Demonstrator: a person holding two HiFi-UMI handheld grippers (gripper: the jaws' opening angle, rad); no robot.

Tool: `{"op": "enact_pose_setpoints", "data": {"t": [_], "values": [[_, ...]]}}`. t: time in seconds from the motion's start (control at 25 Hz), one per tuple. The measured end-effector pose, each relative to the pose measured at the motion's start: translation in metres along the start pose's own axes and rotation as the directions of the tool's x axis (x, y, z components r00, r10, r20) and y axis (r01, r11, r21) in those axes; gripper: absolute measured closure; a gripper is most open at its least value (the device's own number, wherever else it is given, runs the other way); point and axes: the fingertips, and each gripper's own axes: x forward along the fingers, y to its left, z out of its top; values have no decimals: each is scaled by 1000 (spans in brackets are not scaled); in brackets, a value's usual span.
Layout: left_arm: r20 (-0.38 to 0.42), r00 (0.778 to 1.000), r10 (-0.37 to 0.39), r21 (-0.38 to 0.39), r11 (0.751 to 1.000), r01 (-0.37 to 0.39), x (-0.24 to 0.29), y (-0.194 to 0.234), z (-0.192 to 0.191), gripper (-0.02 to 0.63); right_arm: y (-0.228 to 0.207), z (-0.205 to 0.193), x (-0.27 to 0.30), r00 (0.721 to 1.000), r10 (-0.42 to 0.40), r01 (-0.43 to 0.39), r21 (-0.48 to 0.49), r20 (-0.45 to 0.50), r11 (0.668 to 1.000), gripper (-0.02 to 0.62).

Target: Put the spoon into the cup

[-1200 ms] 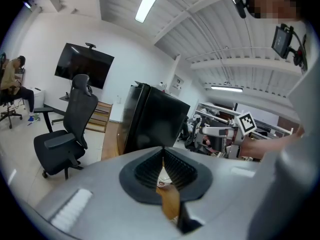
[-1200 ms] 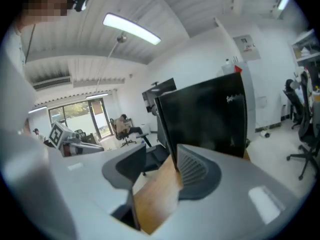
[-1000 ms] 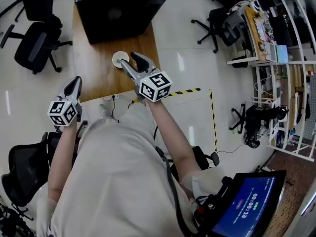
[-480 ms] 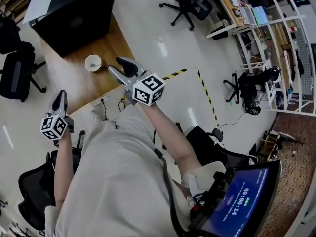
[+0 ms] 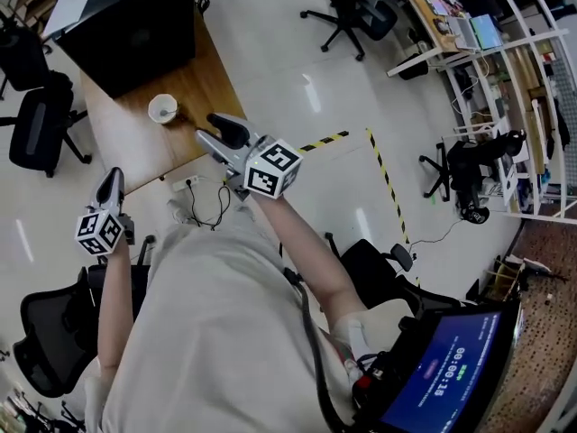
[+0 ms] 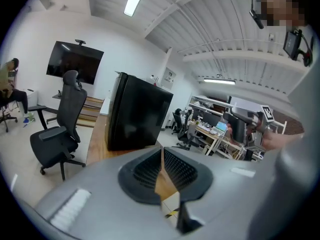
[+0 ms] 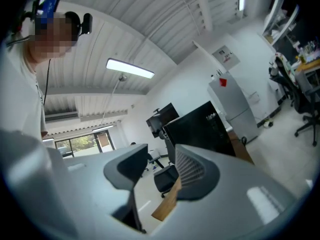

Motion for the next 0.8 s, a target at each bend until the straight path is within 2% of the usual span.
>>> {"op": "enact_pose_setpoints", "data": {"t": [0.16, 0.52, 0.64, 0.8], "values": [[-30, 998, 53, -37, 998, -54, -8, -34, -41, 604, -4, 3, -45, 998, 58, -58, 51, -6, 997, 422], [-3, 995, 99, -103, 990, -99, -26, -138, -105, 604, -45, -11, -168, 998, 32, -27, 84, -62, 996, 433], [1, 993, 119, -119, 986, -118, -33, -157, -119, 604, -56, -11, -189, 998, 28, -22, 95, -57, 995, 442], [2, 987, 161, -118, 980, -160, -52, -171, -128, 604, -66, -17, -203, 998, 40, -33, 174, -38, 984, 436]]}}
